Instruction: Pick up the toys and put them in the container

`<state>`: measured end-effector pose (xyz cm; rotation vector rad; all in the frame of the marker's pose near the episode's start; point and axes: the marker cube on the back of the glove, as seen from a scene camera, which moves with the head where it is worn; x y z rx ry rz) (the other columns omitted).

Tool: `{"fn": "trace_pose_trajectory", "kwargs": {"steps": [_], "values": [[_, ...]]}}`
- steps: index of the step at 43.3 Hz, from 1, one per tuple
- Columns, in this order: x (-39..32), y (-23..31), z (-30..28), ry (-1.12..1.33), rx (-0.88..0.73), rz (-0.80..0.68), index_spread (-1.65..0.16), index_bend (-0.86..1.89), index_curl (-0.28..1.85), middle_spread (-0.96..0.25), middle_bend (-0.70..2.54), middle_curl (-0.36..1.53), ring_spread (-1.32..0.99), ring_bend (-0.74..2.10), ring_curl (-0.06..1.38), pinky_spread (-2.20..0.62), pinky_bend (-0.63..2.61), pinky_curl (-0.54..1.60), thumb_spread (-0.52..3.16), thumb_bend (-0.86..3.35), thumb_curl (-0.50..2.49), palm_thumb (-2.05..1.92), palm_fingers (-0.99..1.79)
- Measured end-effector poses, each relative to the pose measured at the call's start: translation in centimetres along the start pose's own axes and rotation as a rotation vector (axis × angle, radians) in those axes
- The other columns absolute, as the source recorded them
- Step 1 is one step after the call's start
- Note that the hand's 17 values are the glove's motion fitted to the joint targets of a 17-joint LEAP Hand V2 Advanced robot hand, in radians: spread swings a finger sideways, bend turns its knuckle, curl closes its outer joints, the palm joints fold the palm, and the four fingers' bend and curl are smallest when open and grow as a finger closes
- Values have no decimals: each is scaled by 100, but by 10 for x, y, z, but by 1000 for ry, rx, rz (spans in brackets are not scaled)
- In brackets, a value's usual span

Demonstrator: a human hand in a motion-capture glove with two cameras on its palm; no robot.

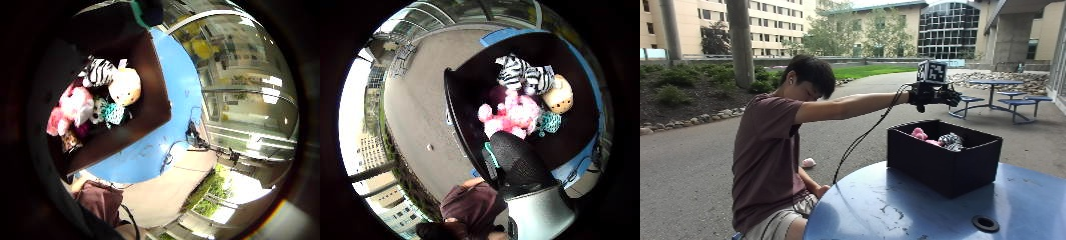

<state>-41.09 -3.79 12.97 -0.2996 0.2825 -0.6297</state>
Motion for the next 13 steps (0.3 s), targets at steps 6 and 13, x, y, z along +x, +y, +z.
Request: {"fn": "trace_pose_trajectory", "kwargs": {"steps": [6,13], "values": [[-4,7,-6,28,10,25,-13,-1,36,2,13,38,-9,42,45,0,108,45,112,-4,73,2,-45],[27,25,-7,27,35,18,-13,1,27,4,10,34,-5,36,42,2,101,41,120,-2,62,0,-39]]}}
